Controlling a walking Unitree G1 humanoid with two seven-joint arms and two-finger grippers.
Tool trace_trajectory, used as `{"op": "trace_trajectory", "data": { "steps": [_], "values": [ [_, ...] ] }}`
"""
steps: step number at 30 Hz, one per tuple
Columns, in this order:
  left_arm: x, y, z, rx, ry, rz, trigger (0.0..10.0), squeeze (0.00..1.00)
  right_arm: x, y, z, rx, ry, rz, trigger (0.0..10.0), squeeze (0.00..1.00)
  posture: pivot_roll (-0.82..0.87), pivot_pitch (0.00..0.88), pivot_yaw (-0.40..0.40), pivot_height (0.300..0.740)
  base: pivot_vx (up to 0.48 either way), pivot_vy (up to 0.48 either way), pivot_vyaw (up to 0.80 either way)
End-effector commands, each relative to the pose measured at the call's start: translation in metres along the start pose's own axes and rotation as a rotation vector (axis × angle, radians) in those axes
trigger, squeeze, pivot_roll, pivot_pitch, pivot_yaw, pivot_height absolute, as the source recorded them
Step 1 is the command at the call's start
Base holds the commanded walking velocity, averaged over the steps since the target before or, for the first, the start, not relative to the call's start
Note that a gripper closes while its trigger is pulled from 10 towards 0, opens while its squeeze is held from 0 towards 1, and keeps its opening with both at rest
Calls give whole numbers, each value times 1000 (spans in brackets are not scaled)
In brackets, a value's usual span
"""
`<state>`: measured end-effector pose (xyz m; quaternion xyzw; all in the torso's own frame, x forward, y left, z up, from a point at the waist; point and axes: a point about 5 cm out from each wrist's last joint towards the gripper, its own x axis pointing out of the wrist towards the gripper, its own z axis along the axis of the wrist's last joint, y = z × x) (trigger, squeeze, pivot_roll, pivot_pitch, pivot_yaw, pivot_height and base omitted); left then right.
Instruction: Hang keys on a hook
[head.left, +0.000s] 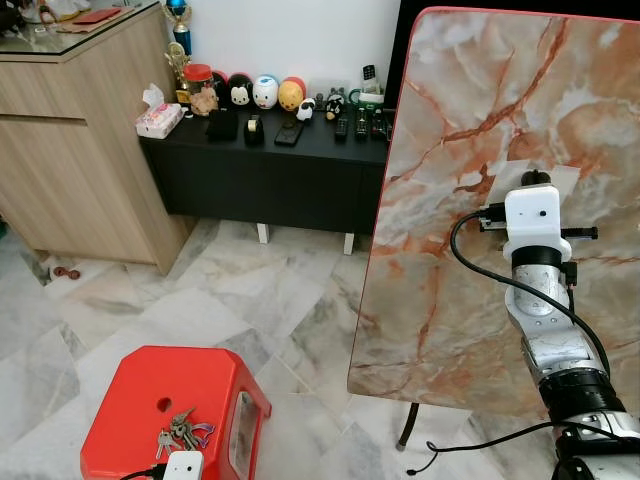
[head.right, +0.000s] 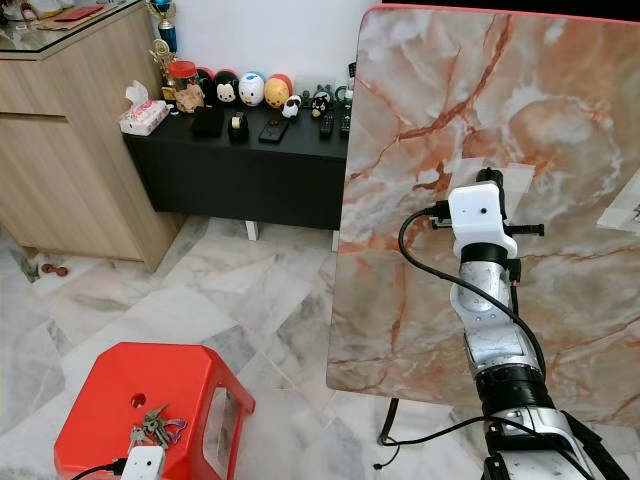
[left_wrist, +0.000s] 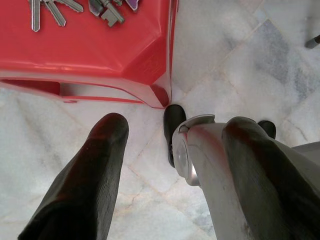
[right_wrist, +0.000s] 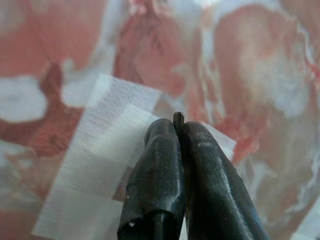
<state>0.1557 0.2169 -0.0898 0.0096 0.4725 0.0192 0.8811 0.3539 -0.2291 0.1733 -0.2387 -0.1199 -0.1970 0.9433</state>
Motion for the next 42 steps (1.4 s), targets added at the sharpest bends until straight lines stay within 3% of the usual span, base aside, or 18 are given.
{"op": "trace_trajectory", "data": {
  "steps": [1, 9, 27, 28, 29, 30, 31, 32, 42],
  "values": [
    [0, -2, -3, -7, 8, -5, 10000, 0, 4, -11, -4, -5, 34, -53, 10000, 0, 52, 18, -39, 740, 0, 0, 0],
    [0, -2, -3, -6, 10, -5, 10000, 0, 2, -20, -13, 23, 86, -107, 10000, 0, 50, 18, -38, 740, 0, 0, 0],
    [0, -2, -2, 0, 10, -1, 10000, 0, -3, -16, -18, 79, 120, -105, 10000, 0, 51, 17, -36, 740, 0, 0, 0],
    [0, -2, -2, 0, 10, -1, 10000, 0, -3, -16, -18, 82, 119, -104, 10000, 90, 51, 17, -36, 740, 0, 0, 0],
    [0, -2, -2, 0, 10, -2, 10000, 0, -3, -16, -18, 85, 118, -104, 10000, 278, 51, 17, -36, 740, 0, 0, 0],
    [0, -2, -2, 0, 10, -2, 10000, 0, -3, -16, -18, 85, 118, -104, 10000, 278, 51, 17, -36, 740, 0, 0, 0],
    [0, -2, -2, 0, 10, -2, 10000, 0, -3, -16, -17, 89, 117, -104, 10000, 573, 51, 17, -36, 740, 0, 0, 0],
    [0, -2, -2, 0, 10, -1, 10000, 0, -3, -16, -17, 93, 113, -103, 10000, 945, 51, 17, -36, 740, 0, 0, 0],
    [0, -3, -2, 1, 9, -4, 10000, 0, -12, -13, -13, 108, 72, -106, 10000, 941, 48, 18, -37, 740, 0, 0, 0]
  ]
}}
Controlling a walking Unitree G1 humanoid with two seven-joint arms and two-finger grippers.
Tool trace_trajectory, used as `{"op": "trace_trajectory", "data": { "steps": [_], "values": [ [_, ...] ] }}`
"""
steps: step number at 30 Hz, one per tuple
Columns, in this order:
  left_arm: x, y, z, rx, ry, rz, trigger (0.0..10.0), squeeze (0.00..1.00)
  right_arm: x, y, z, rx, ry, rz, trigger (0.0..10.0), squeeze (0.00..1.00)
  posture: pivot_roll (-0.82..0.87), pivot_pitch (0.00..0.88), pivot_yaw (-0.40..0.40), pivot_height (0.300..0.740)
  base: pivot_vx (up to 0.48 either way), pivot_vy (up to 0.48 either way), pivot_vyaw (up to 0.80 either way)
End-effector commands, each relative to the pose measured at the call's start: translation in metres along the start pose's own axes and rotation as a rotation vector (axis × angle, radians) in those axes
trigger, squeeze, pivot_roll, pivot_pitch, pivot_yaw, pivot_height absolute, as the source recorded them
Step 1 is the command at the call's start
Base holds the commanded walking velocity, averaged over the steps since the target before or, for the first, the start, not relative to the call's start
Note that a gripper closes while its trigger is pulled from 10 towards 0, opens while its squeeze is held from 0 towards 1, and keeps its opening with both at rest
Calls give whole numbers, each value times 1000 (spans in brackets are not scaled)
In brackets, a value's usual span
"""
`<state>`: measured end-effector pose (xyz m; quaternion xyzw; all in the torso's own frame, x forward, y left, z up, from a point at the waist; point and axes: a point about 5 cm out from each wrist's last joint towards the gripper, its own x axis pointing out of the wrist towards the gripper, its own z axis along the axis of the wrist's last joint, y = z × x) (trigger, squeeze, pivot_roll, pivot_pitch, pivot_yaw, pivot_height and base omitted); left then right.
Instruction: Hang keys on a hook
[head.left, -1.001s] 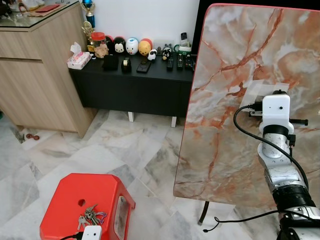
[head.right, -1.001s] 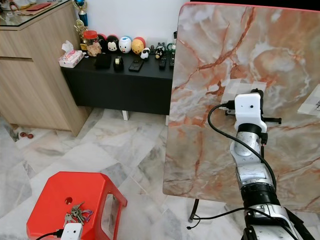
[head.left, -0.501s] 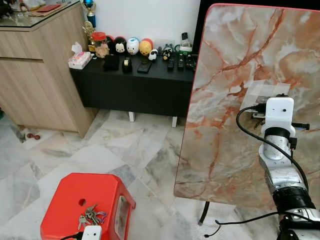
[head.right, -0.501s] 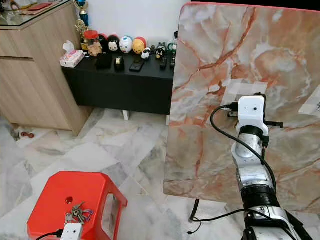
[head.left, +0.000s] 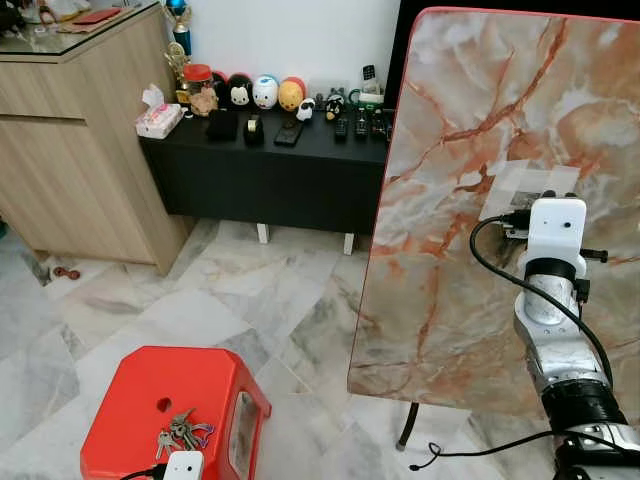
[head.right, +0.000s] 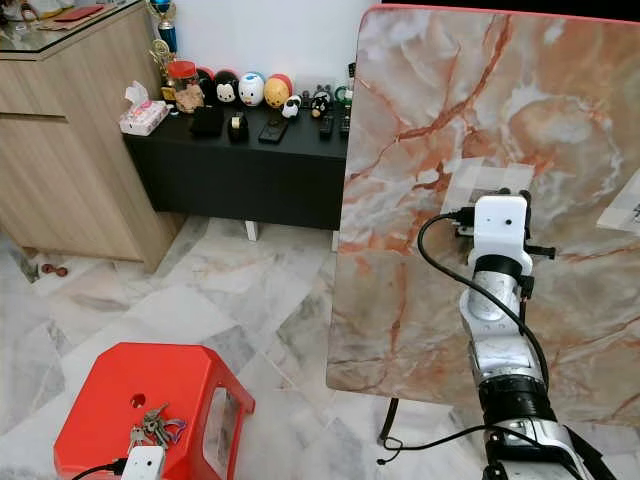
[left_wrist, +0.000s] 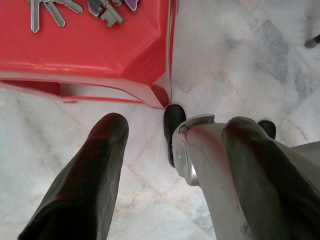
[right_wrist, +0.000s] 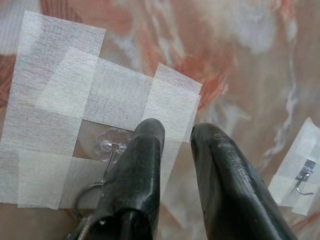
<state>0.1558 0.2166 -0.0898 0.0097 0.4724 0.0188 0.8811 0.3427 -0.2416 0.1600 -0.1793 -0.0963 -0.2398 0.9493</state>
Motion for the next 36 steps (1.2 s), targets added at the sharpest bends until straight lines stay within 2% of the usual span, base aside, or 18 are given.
{"op": "trace_trajectory", "data": {
  "steps": [1, 6, 11, 12, 13, 15, 16, 17, 18, 19, 21, 23, 26, 27, 28, 29, 34, 36],
  "values": [
    [0, -2, -2, 1, 9, -4, 10000, 0, -2, -3, 3, 12, -19, -25, 10000, 941, 48, 18, -37, 740, 0, 0, 0],
    [0, -3, -2, 0, 7, -4, 10000, 0, -10, -7, -2, 10, -12, -52, 10000, 925, 49, 18, -40, 740, 0, 0, 0],
    [0, -3, -2, -3, 6, -2, 10000, 0, -35, -9, -20, 15, 52, -57, 10000, 922, 50, 16, -45, 740, 0, 0, 0],
    [0, -3, -2, -3, 5, -2, 10000, 0, -46, -11, -27, 46, 96, -63, 10000, 914, 55, 12, -52, 740, 0, 0, 0],
    [0, -3, -2, -3, 5, -2, 10000, 0, -46, -11, -27, 46, 96, -63, 10000, 914, 55, 12, -52, 740, 0, 0, 0],
    [0, -3, -3, -2, 6, -2, 10000, 0, -65, -13, -39, 61, 160, -68, 10000, 925, 58, 11, -57, 740, 0, 0, 0],
    [0, -3, -3, -3, 7, -1, 10000, 0, -77, -13, -47, 53, 202, -52, 10000, 855, 61, 9, -60, 740, 0, 0, 0],
    [0, -4, -4, -3, 8, 0, 10000, 0, -93, -14, -59, 36, 262, -28, 10000, 725, 61, 3, -62, 740, 0, 0, 0],
    [0, -3, -4, -3, 8, 0, 10000, 0, -97, -15, -63, 27, 282, -21, 10000, 725, 61, 3, -62, 740, 0, 0, 0],
    [0, -4, -4, -2, 9, 0, 10000, 0, -104, -16, -73, 39, 340, -8, 10000, 0, 55, 1, -61, 740, 0, 0, 0],
    [0, -4, -4, 1, 11, -1, 10000, 0, -115, -14, -89, 72, 436, 27, 10000, 0, 50, 0, -61, 740, 0, 0, 0],
    [0, -5, -4, 7, 14, -4, 10000, 0, -128, 2, -115, 91, 573, 163, 10000, 0, 41, 0, -62, 740, 0, 0, 0],
    [0, -5, -5, 8, 15, -4, 10000, 0, -132, 6, -122, 78, 602, 199, 10000, 0, 41, 0, -63, 740, 0, 0, 0],
    [0, -5, -5, 8, 16, -2, 10000, 0, -135, 11, -127, 75, 634, 237, 10000, 0, 42, 0, -66, 740, 0, 0, 0],
    [0, -5, -5, 18, 20, 0, 10000, 0, -144, 22, -142, 50, 728, 295, 10000, 0, 37, 0, -73, 740, 0, 0, 0],
    [0, -5, -6, 15, 23, 5, 10000, 0, -150, 29, -151, 82, 797, 337, 10000, 0, 32, 0, -76, 740, 0, 0, 0],
    [-1, -4, -8, 1, 31, 16, 10000, 0, -166, 39, -163, 115, 919, 403, 10000, 0, 37, 0, -81, 740, 0, 0, 0],
    [-1, -3, -10, 3, 40, 24, 10000, 0, -196, 44, -175, 91, 1046, 489, 10000, 0, 46, 0, -91, 740, 0, 0, 0]
  ]
}}
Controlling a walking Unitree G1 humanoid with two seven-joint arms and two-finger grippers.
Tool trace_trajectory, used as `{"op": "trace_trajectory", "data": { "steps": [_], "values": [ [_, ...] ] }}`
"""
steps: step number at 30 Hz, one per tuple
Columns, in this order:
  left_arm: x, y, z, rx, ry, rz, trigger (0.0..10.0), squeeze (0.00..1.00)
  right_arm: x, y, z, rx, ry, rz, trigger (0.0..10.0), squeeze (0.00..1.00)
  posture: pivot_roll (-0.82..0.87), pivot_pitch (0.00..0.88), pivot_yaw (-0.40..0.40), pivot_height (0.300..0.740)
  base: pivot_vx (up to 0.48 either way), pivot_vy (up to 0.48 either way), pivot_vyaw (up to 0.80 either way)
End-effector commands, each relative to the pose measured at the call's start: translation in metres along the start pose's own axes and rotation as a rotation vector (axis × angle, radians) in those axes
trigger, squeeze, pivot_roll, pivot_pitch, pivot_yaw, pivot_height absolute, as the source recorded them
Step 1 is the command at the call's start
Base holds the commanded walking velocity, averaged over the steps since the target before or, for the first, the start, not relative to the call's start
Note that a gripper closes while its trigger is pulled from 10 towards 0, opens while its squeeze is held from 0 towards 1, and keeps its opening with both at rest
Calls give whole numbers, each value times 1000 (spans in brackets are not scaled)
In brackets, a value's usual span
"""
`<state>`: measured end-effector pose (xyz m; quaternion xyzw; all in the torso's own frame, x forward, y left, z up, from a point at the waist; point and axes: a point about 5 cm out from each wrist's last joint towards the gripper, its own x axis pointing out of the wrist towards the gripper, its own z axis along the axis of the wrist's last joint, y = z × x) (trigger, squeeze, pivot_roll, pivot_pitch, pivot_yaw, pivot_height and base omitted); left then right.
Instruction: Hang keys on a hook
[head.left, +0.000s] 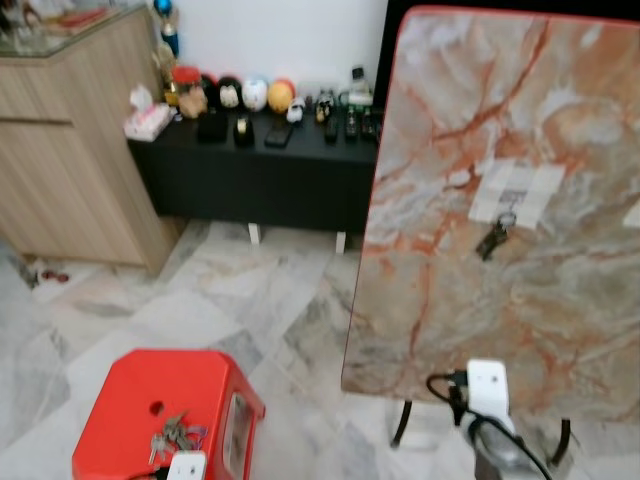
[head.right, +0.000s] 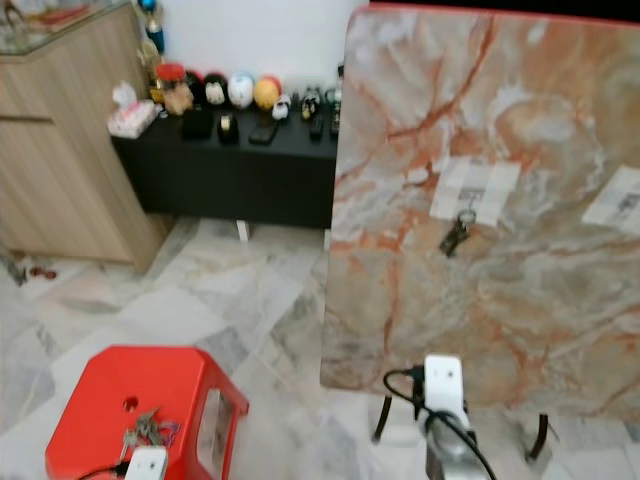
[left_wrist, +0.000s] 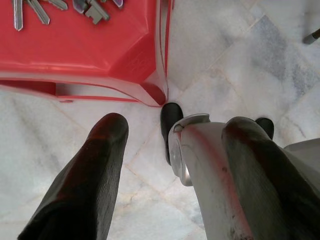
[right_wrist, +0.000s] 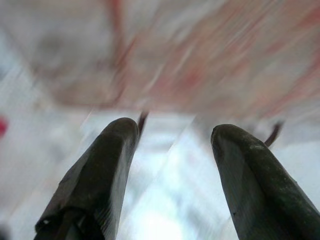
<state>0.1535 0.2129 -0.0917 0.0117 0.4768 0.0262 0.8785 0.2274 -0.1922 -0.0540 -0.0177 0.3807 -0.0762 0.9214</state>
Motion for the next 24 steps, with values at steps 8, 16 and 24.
{"op": "trace_trajectory", "data": {
  "steps": [8, 16, 24],
  "values": [
    [-2, 3, -8, 2, 29, 17, 10000, 0, -16, -3, -69, -56, 275, -5, 10000, 0, 69, 0, -81, 740, 0, 0, 0],
    [-1, 7, -4, 0, 20, 25, 10000, 0, -17, 4, -70, 47, 249, 28, 10000, 0, 39, 0, -60, 740, 0, 0, 0],
    [-1, 6, -2, 4, 16, 17, 10000, 0, -15, 8, -64, 109, 206, 66, 10000, 0, 32, 0, -48, 740, 0, 0, 0]
  ]
}}
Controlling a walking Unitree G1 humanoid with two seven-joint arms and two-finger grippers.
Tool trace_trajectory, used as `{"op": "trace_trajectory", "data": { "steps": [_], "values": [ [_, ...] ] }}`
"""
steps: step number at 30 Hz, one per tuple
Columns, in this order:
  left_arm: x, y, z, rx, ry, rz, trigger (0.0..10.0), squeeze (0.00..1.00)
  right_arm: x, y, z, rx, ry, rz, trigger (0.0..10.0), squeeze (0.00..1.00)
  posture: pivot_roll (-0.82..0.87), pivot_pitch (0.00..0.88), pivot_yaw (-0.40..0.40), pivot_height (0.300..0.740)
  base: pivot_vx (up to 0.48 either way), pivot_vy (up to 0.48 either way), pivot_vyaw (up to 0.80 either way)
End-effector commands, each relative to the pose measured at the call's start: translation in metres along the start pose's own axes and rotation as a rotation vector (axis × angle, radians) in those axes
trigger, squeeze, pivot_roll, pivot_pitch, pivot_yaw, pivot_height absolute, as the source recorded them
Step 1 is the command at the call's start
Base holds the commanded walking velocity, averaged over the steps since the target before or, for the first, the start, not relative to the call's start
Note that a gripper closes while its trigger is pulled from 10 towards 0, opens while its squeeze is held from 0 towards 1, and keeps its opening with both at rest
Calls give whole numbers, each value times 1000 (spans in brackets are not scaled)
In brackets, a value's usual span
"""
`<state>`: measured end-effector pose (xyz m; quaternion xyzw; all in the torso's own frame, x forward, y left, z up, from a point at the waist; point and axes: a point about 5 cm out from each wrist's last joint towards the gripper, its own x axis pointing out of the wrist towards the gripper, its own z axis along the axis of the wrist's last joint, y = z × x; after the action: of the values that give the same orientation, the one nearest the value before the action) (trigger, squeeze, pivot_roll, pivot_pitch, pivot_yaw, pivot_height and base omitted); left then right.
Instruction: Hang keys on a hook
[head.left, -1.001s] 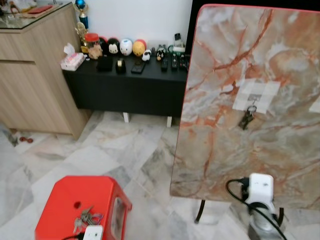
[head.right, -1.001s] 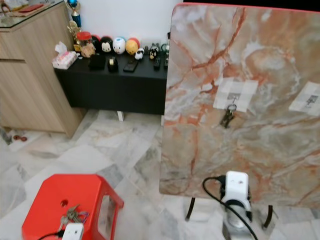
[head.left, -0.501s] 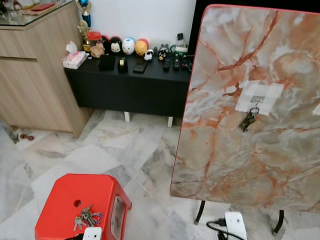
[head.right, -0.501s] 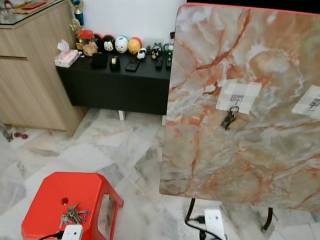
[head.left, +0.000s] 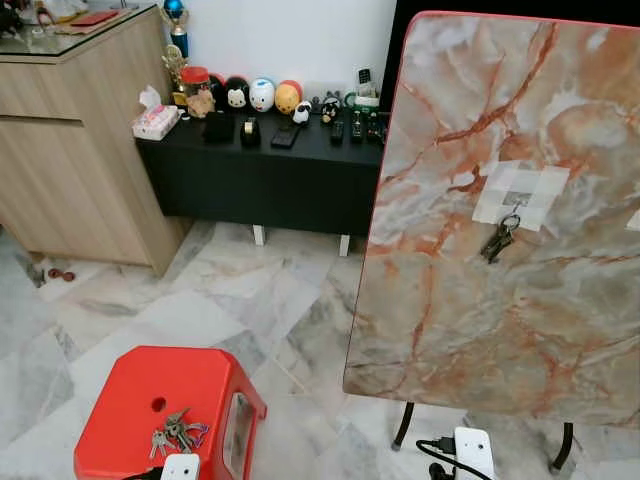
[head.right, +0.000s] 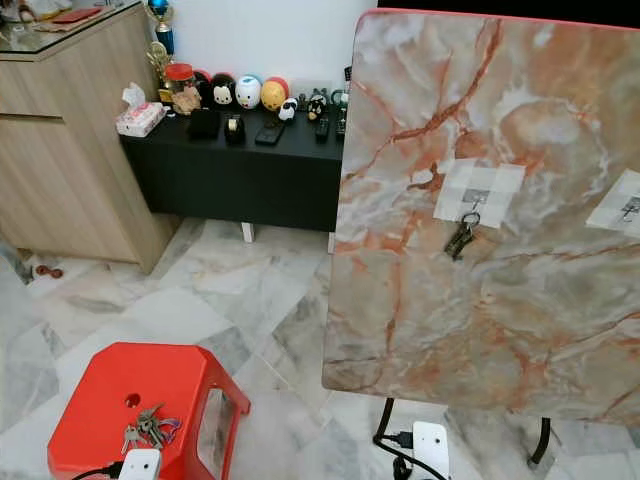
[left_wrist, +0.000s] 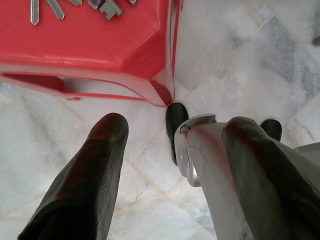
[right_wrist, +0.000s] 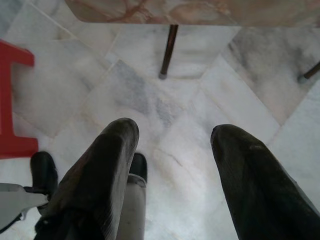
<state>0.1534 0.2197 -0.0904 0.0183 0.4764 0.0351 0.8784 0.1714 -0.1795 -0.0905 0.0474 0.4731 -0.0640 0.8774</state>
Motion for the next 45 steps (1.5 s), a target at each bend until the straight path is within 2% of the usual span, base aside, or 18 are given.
{"op": "trace_trajectory", "data": {
  "steps": [1, 10, 22, 33, 41, 45],
  "values": [
    [0, -1, -2, 1, 16, -5, 10000, 0, 0, 0, 2, 10, -5, -3, 10000, 0, 32, 0, -48, 740, 0, 0, 0],
    [0, 3, 1, 8, 6, -2, 10000, 0, 0, 3, 0, 16, 1, 5, 10000, 0, 35, 0, -30, 740, 0, 0, 0],
    [0, 4, 4, 11, 1, -4, 10000, 0, -1, 0, -5, 26, 12, -6, 10000, 0, 37, 0, -28, 740, 0, 0, 0],
    [1, 2, 2, -31, 15, -5, 10000, 0, -1, 2, -7, 24, 15, -5, 10000, 0, 43, 0, -35, 740, 0, 0, 0],
    [0, 3, 1, -31, 15, -3, 10000, 0, -1, -3, -6, 26, 5, -23, 10000, 0, 44, 2, -37, 740, 0, 470, 0],
    [0, 3, 0, -36, 17, -4, 10000, 0, -1, 0, -4, -15, -5, -8, 10000, 0, 45, 1, -38, 740, 0, 473, 0]
  ]
}}
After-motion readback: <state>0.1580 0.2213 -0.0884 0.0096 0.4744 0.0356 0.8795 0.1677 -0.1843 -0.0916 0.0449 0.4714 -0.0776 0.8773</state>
